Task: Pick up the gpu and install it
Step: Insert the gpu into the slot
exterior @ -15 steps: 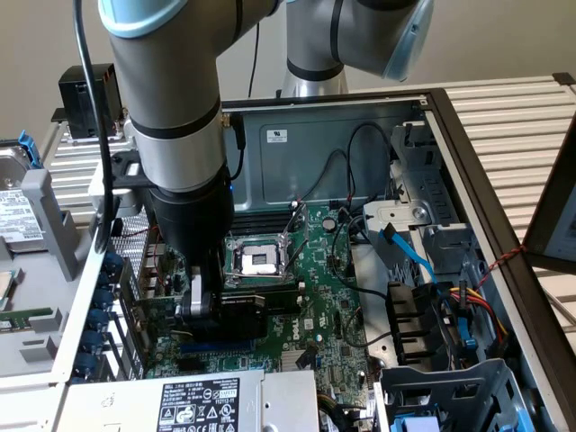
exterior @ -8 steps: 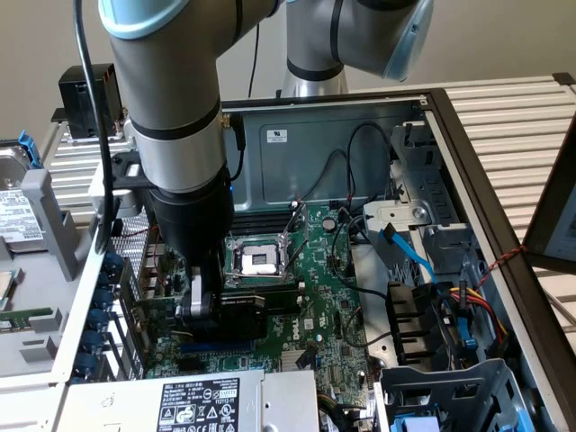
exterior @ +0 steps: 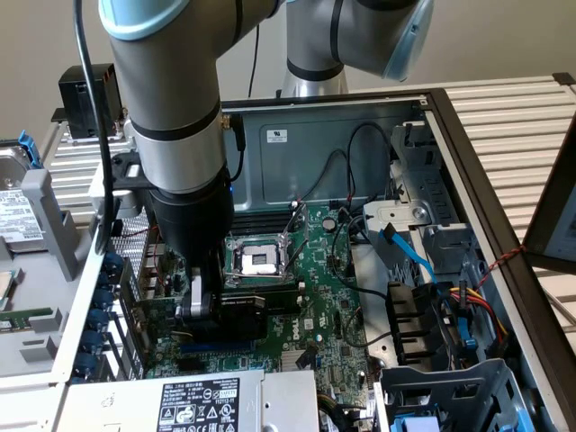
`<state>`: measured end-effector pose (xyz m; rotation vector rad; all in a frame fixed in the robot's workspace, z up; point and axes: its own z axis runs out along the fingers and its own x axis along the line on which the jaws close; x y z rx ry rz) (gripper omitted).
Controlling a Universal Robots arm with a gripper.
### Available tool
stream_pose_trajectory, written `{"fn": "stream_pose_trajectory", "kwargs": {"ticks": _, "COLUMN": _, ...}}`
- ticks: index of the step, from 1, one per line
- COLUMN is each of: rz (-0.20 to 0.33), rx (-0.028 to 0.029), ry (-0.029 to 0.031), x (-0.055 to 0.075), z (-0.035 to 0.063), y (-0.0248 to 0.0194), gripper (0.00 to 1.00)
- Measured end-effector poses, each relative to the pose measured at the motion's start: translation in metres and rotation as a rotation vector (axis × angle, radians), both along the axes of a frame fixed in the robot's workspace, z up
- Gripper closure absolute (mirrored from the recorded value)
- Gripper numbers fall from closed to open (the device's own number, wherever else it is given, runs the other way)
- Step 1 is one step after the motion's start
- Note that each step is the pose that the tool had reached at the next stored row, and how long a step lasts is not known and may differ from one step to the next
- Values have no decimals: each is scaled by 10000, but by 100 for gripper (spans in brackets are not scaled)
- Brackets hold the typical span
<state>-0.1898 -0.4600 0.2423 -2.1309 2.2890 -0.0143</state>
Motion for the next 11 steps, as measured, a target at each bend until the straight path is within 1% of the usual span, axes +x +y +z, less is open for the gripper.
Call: {"fn": "stream_pose_trajectory", "kwargs": {"ticks": 11, "rz": 93, "rx": -1, "ry": 0, "x": 0, "z": 0, "y": -6, "gripper": 73}}
